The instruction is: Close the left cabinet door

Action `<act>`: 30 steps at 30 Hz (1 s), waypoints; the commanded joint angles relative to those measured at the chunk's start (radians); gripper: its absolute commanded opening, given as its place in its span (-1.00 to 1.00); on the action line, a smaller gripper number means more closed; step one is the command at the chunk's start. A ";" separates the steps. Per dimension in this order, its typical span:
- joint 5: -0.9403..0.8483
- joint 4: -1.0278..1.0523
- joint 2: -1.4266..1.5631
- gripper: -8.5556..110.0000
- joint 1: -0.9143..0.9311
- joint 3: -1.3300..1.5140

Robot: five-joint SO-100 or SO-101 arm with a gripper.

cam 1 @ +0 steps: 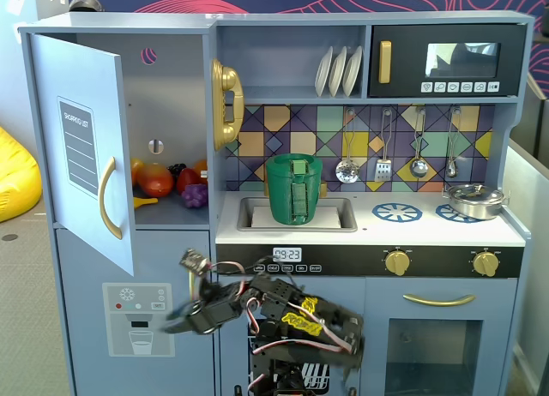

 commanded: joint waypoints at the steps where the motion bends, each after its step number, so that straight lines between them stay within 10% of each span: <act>1: -0.115 -0.403 -0.210 -0.86 -0.227 -0.034; 12: -0.130 -0.861 -0.764 -0.86 -0.282 -0.336; 30: -0.242 -0.758 -1.078 -0.86 -0.069 -0.847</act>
